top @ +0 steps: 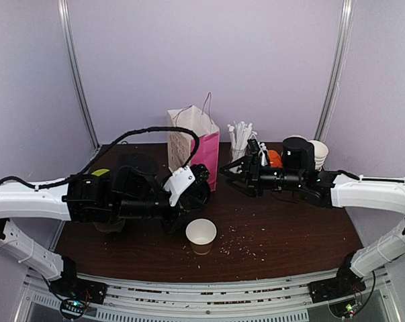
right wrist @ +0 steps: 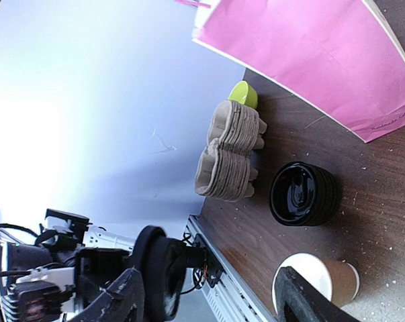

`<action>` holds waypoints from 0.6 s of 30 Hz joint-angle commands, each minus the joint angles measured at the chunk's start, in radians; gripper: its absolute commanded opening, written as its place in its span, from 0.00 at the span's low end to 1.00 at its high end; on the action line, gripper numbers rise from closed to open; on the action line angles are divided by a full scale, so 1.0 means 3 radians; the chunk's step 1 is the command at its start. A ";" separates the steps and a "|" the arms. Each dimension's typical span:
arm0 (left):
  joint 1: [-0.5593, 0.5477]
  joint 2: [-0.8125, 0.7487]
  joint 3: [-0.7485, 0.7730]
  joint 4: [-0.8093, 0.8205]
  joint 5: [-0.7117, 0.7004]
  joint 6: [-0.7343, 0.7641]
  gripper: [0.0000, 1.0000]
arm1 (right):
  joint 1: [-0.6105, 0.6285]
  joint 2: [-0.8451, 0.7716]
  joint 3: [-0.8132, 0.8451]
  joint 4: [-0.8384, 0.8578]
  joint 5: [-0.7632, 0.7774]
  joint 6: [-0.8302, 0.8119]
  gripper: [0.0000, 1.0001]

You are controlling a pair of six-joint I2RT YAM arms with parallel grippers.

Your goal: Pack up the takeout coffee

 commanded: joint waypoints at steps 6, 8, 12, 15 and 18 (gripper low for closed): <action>-0.0068 0.0116 0.0010 0.0256 -0.0315 0.0671 0.00 | 0.0165 -0.0418 0.0187 -0.0973 -0.0061 -0.0407 0.67; -0.0089 0.0139 0.0029 0.0257 -0.0277 0.0704 0.00 | 0.0259 -0.0408 0.0242 -0.1022 -0.0036 -0.0436 0.66; -0.0097 0.0195 0.0087 0.0212 -0.0222 0.0692 0.00 | 0.0321 -0.0376 0.0321 -0.1033 0.0044 -0.0441 0.66; -0.0102 0.0195 0.0088 0.0211 -0.0155 0.0665 0.00 | 0.0373 -0.0278 0.0356 -0.0904 0.0035 -0.0400 0.65; -0.0107 0.0196 0.0095 0.0212 -0.0123 0.0646 0.00 | 0.0447 -0.0151 0.0433 -0.0850 0.0039 -0.0392 0.64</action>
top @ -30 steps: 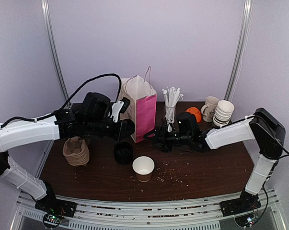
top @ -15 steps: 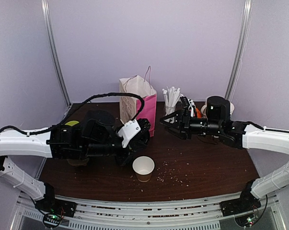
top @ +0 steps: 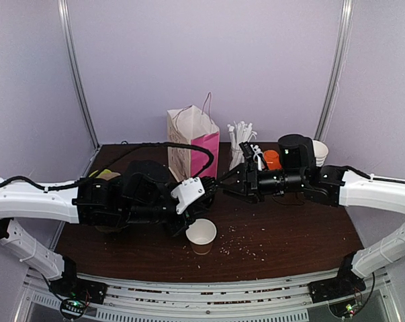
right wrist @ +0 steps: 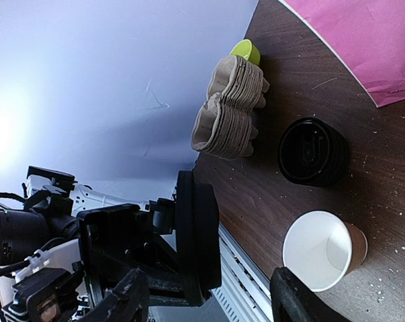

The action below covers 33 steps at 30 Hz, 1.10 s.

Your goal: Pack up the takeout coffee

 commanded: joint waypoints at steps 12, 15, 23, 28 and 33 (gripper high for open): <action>-0.0038 -0.0019 0.0086 0.0167 0.0151 -0.0023 0.00 | 0.0237 0.0422 0.0320 0.0153 0.0047 -0.0011 0.41; -0.0038 -0.0019 0.0081 0.0165 0.0156 -0.0035 0.00 | 0.0248 0.0437 0.0312 0.0152 0.0051 -0.0012 0.34; -0.0038 0.0000 0.0094 0.0122 0.0109 -0.0064 0.07 | 0.0248 0.0385 0.0291 0.0105 0.0119 -0.0062 0.17; -0.0038 0.0009 0.0130 0.0012 0.0110 -0.0129 0.38 | 0.0247 0.0352 0.0291 0.0070 0.0170 -0.0107 0.09; -0.0038 -0.0065 0.0195 -0.0191 0.0130 -0.0274 0.62 | 0.0242 0.0289 0.0339 -0.0065 0.0320 -0.0241 0.08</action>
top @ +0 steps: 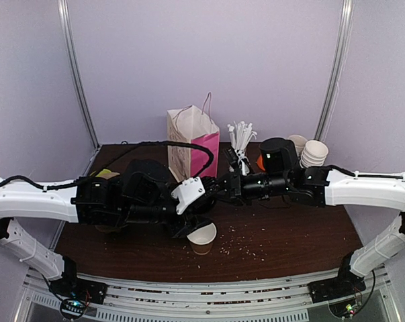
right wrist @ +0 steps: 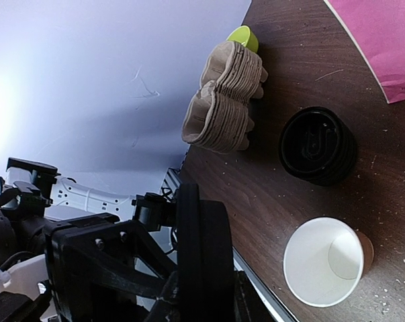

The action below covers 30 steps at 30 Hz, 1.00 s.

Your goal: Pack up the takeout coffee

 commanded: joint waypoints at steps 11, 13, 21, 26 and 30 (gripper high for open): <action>0.0064 -0.0867 -0.0313 0.0146 -0.0543 -0.1054 0.91 | 0.0055 -0.0212 0.0919 -0.1464 0.1688 -0.1756 0.05; 0.0203 -0.0914 -0.0328 0.0266 -0.0490 -0.1331 0.92 | 0.0195 -0.0224 0.1036 -0.1631 0.2285 -0.2168 0.05; 0.0963 -0.0894 -0.0397 0.1023 0.0684 -0.2413 0.92 | 0.0980 -0.0570 0.0401 -0.0776 0.4175 -0.4059 0.09; 0.1058 -0.0743 -0.0412 0.1412 0.1198 -0.2791 0.92 | 0.1520 -0.0592 -0.0101 0.0323 0.4845 -0.5338 0.09; 0.1096 -0.0569 -0.0343 0.1336 0.1438 -0.3046 0.92 | 0.1865 -0.0467 -0.0564 0.1610 0.5155 -0.6712 0.10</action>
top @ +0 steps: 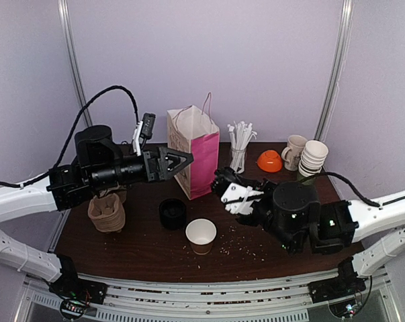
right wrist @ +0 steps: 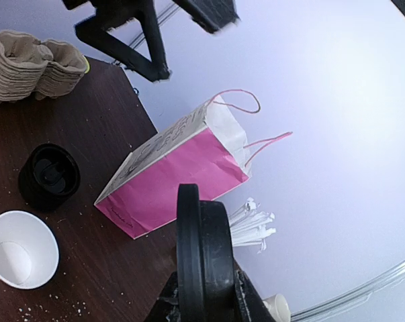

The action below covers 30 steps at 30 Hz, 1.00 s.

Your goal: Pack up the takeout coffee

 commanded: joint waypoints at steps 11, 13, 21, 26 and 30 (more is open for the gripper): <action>0.0108 0.0470 -0.0013 0.0716 0.1421 -0.0838 0.92 | 0.0661 0.0634 -0.0938 0.3598 0.0553 -0.3764 0.13; 0.0109 0.0465 -0.0024 0.0690 0.1438 -0.0854 0.92 | 0.0698 0.0657 -0.0958 0.3611 0.0528 -0.3804 0.13; 0.0054 0.0646 -0.0110 0.0812 0.1672 -0.1000 0.88 | 0.0708 0.0703 -0.0974 0.3664 0.0518 -0.3873 0.14; -0.0059 0.0811 0.0021 0.0850 0.1811 -0.1002 0.80 | 0.0713 0.0727 -0.0978 0.3691 0.0512 -0.3904 0.14; -0.0080 0.0864 0.0083 0.0867 0.1848 -0.1000 0.72 | 0.0713 0.0727 -0.0989 0.3636 0.0508 -0.3862 0.15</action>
